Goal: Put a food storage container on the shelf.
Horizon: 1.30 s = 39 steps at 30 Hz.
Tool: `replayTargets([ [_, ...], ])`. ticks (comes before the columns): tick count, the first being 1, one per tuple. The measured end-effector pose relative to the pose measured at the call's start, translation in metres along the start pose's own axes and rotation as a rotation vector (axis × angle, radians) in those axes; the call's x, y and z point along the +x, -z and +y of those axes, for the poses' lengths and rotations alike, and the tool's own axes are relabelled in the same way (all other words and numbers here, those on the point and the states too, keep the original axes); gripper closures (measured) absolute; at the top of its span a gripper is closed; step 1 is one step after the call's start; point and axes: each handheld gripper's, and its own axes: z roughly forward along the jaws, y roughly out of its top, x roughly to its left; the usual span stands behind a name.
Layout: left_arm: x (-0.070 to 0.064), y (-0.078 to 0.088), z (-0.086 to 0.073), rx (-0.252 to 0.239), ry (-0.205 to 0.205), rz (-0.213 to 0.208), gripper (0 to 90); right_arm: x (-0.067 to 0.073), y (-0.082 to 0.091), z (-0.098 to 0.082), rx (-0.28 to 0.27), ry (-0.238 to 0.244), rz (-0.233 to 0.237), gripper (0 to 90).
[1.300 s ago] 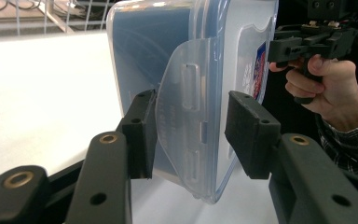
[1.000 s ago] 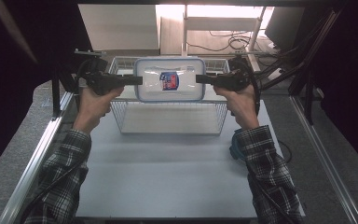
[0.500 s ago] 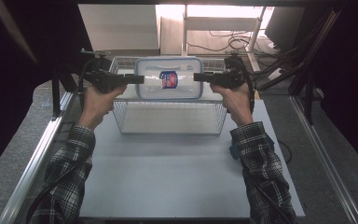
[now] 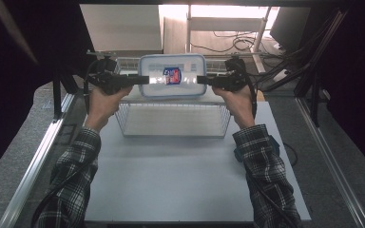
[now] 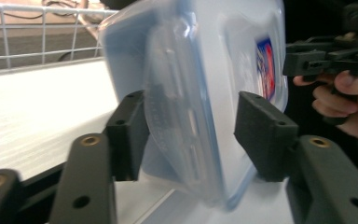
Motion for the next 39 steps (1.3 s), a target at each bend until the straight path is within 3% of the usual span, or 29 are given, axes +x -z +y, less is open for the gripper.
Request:
replayTargets([
  [2, 0.004, -0.001, -0.001, -0.007, 0.02, -0.011, 39.7, 0.0, -0.004, -0.003, 0.006, -0.002, -0.014, 48.7],
  [5, 0.007, -0.001, -0.001, -0.008, 0.025, -0.015, 39.1, -0.005, -0.006, -0.006, -0.003, -0.036, 0.013, 49.3],
  [11, 0.006, -0.001, 0.001, -0.005, 0.012, 0.042, 34.3, -0.002, -0.006, -0.008, 0.007, -0.019, 0.006, 49.6],
  [16, 0.007, 0.001, 0.002, -0.004, 0.0, 0.113, 33.5, 0.001, -0.003, -0.006, -0.007, -0.007, -0.017, 52.4],
  [19, 0.007, -0.001, 0.001, -0.005, 0.003, 0.071, 40.1, 0.003, -0.002, -0.004, -0.016, 0.003, -0.033, 53.0],
  [25, 0.001, 0.0, 0.003, -0.018, -0.01, 0.109, 47.4, 0.005, -0.003, -0.003, -0.031, 0.015, -0.057, 53.8],
  [33, -0.003, 0.002, -0.001, -0.016, 0.014, 0.08, 51.4, 0.005, 0.0, -0.001, -0.023, 0.027, -0.067, 54.5],
  [39, -0.009, 0.003, -0.001, -0.006, -0.016, 0.094, 52.6, 0.005, 0.004, -0.002, -0.022, 0.01, -0.069, 55.4],
])
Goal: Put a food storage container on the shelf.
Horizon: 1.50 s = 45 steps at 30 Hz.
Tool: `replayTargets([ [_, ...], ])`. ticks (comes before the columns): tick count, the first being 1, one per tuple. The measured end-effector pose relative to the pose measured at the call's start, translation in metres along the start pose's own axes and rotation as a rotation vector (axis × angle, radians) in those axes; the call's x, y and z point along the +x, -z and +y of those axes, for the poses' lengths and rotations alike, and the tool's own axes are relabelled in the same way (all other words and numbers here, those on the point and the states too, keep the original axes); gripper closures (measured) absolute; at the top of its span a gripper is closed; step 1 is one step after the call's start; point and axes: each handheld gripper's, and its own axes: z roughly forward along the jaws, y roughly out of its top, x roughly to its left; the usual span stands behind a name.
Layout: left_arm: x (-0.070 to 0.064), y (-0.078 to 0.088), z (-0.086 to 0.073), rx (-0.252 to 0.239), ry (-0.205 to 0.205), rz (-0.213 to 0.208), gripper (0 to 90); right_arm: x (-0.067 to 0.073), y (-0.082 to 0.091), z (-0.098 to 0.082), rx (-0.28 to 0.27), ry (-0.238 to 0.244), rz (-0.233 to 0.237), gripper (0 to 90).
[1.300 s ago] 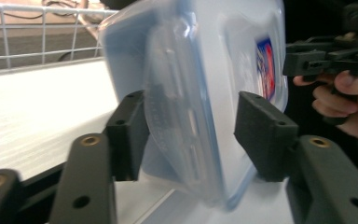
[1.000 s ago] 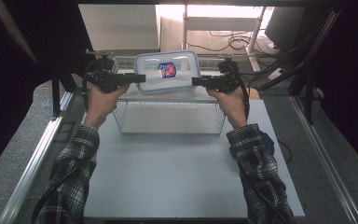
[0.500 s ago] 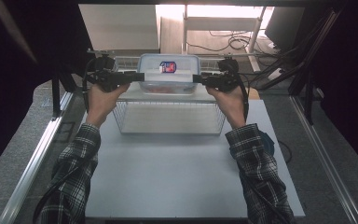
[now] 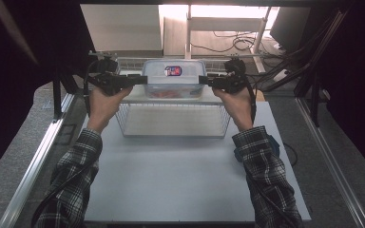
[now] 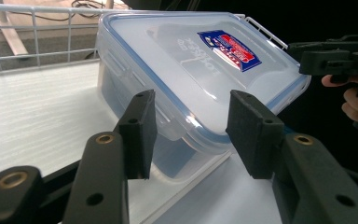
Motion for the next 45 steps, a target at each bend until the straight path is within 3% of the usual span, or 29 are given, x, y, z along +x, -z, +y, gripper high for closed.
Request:
replayTargets([
  [9, 0.0, 0.001, -0.001, -0.002, -0.005, 0.004, 53.2, 0.004, 0.002, -0.001, 0.007, 0.008, -0.005, 55.4],
  [12, -0.003, 0.002, 0.0, -0.003, -0.028, 0.021, 52.7, 0.004, 0.002, -0.001, 0.005, 0.011, -0.005, 54.9],
  [19, -0.017, 0.008, -0.005, 0.007, -0.127, 0.054, 29.2, 0.013, 0.009, -0.006, -0.024, 0.068, -0.018, 32.1],
  [25, -0.029, 0.014, -0.023, 0.014, -0.181, 0.059, 17.0, 0.021, 0.02, -0.02, -0.035, 0.119, -0.008, 15.3],
  [29, -0.035, 0.019, -0.037, 0.006, -0.202, 0.041, 11.6, 0.027, 0.025, -0.03, -0.04, 0.155, -0.009, 10.5],
  [35, -0.048, 0.025, -0.058, 0.007, -0.245, 0.011, 7.3, 0.037, 0.033, -0.047, -0.032, 0.219, 0.001, 6.2],
  [45, -0.067, 0.028, -0.098, 0.045, -0.299, 0.019, 5.8, 0.051, 0.046, -0.078, -0.019, 0.258, 0.046, 2.6],
])
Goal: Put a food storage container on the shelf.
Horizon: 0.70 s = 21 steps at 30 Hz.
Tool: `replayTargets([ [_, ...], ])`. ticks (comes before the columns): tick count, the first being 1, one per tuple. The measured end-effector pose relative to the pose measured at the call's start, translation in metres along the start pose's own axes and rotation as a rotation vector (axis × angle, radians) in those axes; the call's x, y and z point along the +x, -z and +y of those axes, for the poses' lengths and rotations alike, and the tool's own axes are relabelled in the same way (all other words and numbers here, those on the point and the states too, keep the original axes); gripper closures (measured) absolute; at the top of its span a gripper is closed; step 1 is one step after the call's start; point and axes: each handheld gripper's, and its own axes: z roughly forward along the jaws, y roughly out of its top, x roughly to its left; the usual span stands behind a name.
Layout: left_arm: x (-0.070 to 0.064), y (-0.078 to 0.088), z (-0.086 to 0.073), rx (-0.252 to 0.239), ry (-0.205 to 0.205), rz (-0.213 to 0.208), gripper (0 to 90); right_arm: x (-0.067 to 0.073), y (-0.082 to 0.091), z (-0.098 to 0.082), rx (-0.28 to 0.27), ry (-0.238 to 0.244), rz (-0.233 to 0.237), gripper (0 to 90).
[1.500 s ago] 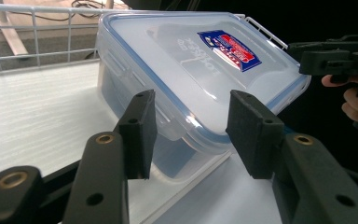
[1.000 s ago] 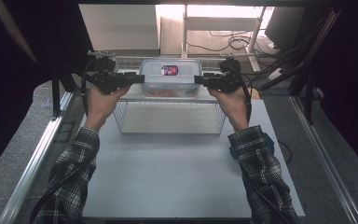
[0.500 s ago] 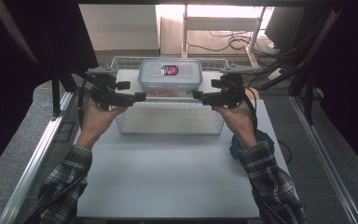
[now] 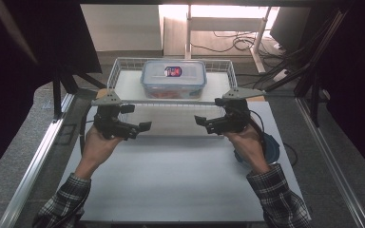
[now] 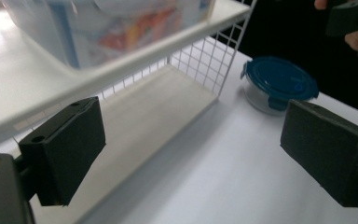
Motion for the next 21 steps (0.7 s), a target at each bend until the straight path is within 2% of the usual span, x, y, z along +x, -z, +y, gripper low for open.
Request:
replayTargets([
  [7, -0.017, 0.001, -0.022, -0.002, -0.044, 0.032, 3.9, 0.014, 0.008, -0.02, 0.014, 0.039, 0.0, 1.0],
  [12, -0.028, -0.002, -0.041, 0.0, -0.048, 0.027, 2.8, 0.02, 0.013, -0.037, 0.033, 0.056, -0.006, 0.8],
  [18, -0.039, -0.006, -0.059, 0.02, -0.067, 0.038, 2.6, 0.023, 0.017, -0.058, 0.042, 0.041, -0.007, 0.9],
  [21, -0.042, -0.006, -0.069, 0.013, -0.059, 0.036, 2.6, 0.025, 0.019, -0.069, 0.046, 0.038, -0.012, 0.8],
])
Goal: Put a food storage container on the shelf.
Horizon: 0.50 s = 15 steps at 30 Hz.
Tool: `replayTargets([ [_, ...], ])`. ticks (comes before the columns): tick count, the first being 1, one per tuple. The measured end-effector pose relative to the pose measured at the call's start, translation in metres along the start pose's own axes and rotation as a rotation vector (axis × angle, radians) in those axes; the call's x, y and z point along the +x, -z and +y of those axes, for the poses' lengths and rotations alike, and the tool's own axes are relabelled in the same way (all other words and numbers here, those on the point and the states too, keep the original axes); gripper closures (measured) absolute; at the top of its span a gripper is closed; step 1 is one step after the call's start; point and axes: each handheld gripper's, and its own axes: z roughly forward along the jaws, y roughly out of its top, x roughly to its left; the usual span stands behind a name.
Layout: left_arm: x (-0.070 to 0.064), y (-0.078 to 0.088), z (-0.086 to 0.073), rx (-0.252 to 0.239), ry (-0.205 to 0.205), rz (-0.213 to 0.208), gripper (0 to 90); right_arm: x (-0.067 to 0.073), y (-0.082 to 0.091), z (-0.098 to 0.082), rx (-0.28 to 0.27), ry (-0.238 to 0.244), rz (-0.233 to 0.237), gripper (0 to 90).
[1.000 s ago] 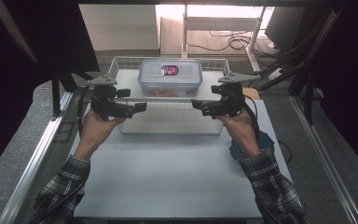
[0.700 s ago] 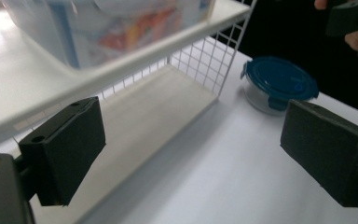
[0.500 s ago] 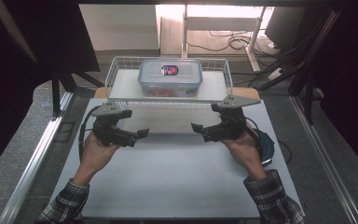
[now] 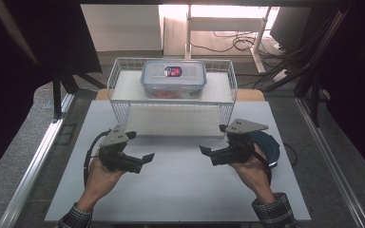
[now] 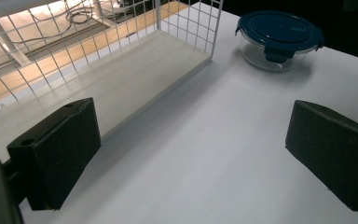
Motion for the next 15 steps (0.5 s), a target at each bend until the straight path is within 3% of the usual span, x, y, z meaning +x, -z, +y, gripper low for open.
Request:
replayTargets([
  [4, -0.003, 0.0, -0.015, -0.001, 0.01, 0.001, 2.7, 0.002, 0.001, -0.012, 0.008, 0.0, -0.011, 0.5],
  [11, -0.006, -0.006, -0.035, 0.039, 0.018, 0.004, 2.7, 0.008, 0.002, -0.032, 0.01, -0.017, -0.014, 0.5],
  [15, -0.008, -0.01, -0.044, 0.037, 0.037, -0.008, 2.8, 0.014, 0.001, -0.044, 0.011, -0.028, 0.005, 0.5],
])
